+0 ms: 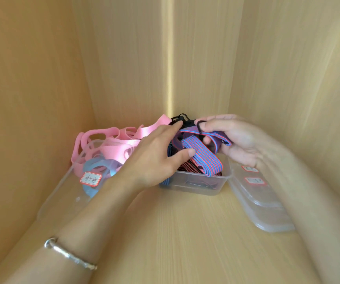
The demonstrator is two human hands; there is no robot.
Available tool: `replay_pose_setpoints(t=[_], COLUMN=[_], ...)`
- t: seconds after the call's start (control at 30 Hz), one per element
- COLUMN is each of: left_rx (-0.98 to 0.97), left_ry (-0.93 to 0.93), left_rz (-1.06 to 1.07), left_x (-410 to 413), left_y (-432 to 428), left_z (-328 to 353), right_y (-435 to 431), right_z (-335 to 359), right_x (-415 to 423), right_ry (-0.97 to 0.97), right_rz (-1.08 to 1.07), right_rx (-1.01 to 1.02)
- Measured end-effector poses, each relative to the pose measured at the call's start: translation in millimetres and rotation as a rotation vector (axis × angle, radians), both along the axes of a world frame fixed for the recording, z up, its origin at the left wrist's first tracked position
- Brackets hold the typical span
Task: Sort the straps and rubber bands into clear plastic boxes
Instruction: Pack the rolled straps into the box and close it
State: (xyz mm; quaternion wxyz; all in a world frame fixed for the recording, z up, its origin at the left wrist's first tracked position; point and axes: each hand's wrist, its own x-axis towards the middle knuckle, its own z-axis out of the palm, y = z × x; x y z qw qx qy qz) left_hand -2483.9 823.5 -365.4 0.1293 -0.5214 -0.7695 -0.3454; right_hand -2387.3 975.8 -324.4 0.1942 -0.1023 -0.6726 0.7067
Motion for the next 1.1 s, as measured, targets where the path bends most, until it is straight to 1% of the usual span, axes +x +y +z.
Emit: replay_pose_setpoints(t=[0.07,0.23,0.43,0.5,0.57,0.63,0.7,0.77,0.83,0.93,1.0,1.07,1.1], left_rx=[0.008,-0.027,-0.020,-0.002,0.073,0.199,0.305,0.359,0.385,0.412,0.434,0.443,0.443], left_ry=[-0.031,-0.015,-0.113,-0.109,-0.036,0.014,0.026,0.013,-0.068,-0.313,-0.526,-0.726,-0.789], left_rz=[-0.010,0.006,-0.039,-0.036,0.022,0.120,0.205,0.262,0.270,0.212,0.065,-0.176,-0.272], left_x=[-4,-6,-2,-2,0,4,8,11,12,14,16,18,20], left_y=[-1,0,4,6,7,7,8,8,9,10,10,10,10], left_z=[0,0,5,5,4,5,7,8,10,15,18,20,19], right_y=[0,1,4,5,6,6,7,4,-1,-13,-21,-27,-29], right_z=[0,0,-3,-4,-4,-4,-3,0,2,4,6,6,6], right_x=[0,2,1,0,-1,-1,0,0,0,-1,0,0,0], right_ry=[0.005,0.007,-0.007,-0.008,0.001,0.030,0.081,0.155,0.251,0.408,0.471,0.503,0.516], right_rz=[-0.001,0.029,0.046,0.047,0.045,0.044,0.041,0.034,0.024,0.033,0.042,0.045,0.047], right_rx=[-0.003,-0.015,-0.009,0.005,0.009,-0.018,-0.073,-0.140,-0.211,-0.334,-0.392,-0.432,-0.442])
